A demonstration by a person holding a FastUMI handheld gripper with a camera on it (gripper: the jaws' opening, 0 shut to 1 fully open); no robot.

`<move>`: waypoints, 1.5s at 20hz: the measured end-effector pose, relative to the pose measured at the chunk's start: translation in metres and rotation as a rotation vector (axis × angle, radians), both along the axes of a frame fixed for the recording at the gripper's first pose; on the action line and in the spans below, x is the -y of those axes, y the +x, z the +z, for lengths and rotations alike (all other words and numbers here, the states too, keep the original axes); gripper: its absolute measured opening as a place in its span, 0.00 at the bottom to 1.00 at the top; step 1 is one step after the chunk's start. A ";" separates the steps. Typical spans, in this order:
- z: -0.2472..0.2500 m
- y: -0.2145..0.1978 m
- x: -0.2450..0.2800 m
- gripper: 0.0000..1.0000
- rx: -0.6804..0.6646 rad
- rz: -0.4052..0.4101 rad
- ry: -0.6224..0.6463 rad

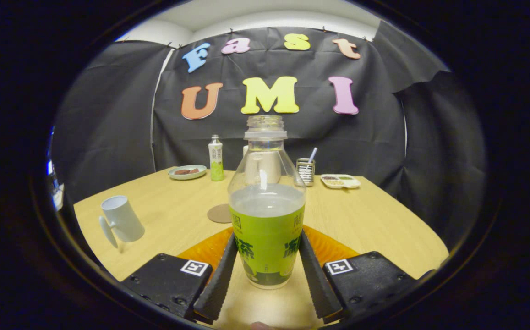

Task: Take the bottle from table, then pour the juice into the cup, finally place the bottle on the coaster

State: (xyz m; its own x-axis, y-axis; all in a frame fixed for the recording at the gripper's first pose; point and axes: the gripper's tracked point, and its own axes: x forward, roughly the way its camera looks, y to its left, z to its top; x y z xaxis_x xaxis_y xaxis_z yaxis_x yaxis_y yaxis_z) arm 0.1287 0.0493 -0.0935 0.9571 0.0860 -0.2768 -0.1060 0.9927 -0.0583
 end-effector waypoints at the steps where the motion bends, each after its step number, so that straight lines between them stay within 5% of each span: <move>1: 0.004 0.001 -0.004 0.78 0.008 0.010 -0.041; 15: 0.030 0.027 -0.062 0.78 0.068 0.147 -0.704; 30: 0.040 0.054 -0.128 0.78 0.251 0.173 -1.184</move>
